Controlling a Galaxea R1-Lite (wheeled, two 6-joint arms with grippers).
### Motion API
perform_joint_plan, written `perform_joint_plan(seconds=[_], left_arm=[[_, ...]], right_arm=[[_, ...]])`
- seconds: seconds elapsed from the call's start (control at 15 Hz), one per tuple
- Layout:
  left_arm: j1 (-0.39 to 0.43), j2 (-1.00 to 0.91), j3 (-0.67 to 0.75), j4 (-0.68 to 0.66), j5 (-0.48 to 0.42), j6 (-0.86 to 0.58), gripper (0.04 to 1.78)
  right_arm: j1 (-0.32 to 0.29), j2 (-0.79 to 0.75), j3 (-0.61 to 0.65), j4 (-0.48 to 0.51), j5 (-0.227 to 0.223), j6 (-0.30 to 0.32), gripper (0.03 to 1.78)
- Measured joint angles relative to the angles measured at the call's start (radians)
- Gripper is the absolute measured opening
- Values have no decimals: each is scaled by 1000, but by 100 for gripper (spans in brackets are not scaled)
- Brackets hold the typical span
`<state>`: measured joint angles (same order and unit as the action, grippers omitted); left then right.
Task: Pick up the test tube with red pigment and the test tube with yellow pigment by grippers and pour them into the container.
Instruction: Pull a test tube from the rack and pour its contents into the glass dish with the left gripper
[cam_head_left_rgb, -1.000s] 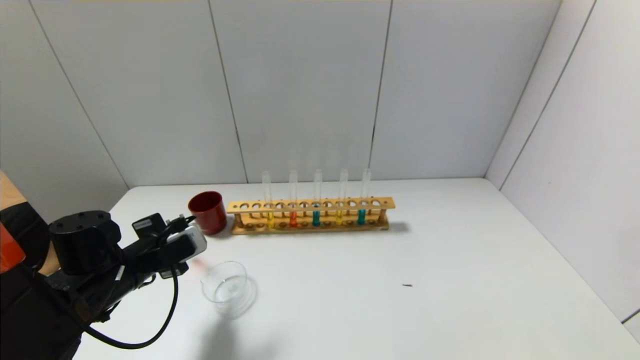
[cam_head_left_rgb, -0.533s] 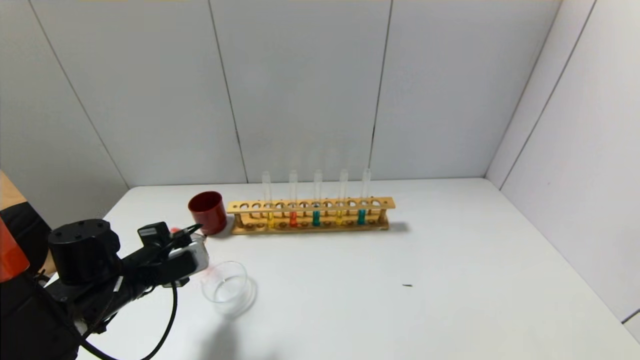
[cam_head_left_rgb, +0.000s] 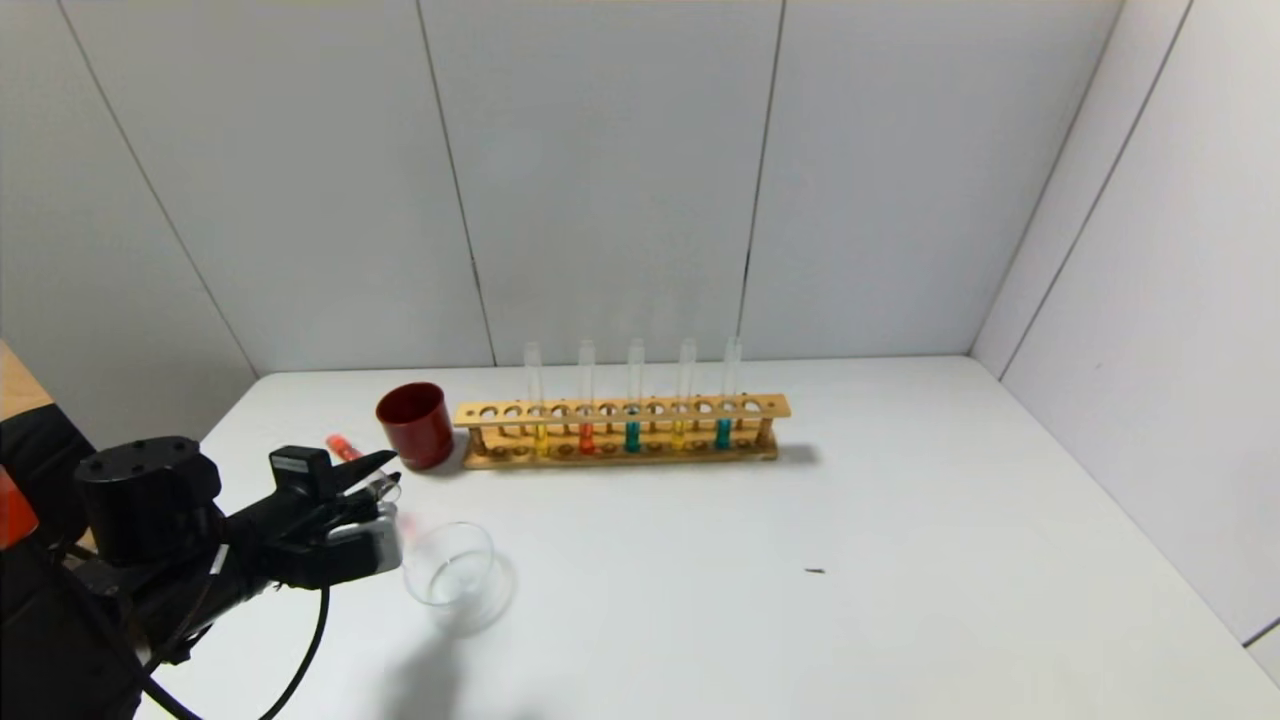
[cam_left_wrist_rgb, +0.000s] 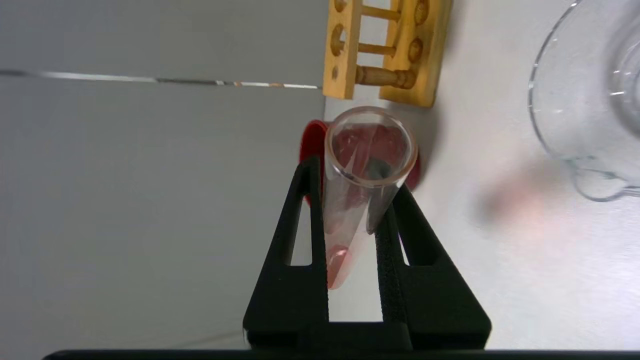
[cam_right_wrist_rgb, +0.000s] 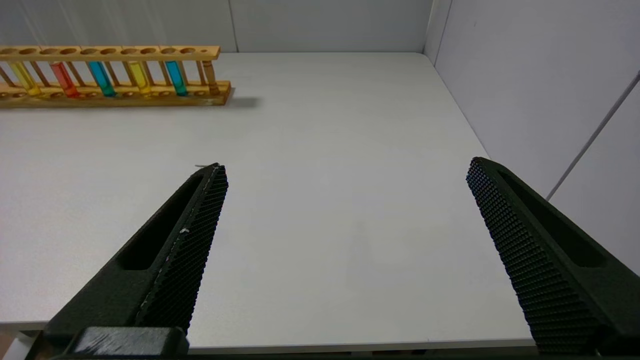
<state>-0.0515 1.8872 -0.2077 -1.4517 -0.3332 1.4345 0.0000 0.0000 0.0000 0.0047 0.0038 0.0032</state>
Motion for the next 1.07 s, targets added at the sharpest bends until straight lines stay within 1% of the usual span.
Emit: perform_joint_plan(seconds=[0.27, 0.53, 0.67, 0.87, 1.07], left_arm=[[3, 32, -25, 8, -7, 76, 32], [-4, 66, -66, 10, -10, 203, 32], [-13, 86, -93, 10, -10, 219, 32], [-16, 101, -101, 11, -10, 261, 32], [-17, 121, -106, 10, -5, 273, 32]], right_arm=[[0, 0, 0, 0, 0, 0, 175], [0, 0, 0, 0, 0, 0, 175], [0, 0, 0, 0, 0, 0, 175], [0, 0, 0, 0, 0, 0, 175], [0, 0, 0, 0, 0, 0, 175]])
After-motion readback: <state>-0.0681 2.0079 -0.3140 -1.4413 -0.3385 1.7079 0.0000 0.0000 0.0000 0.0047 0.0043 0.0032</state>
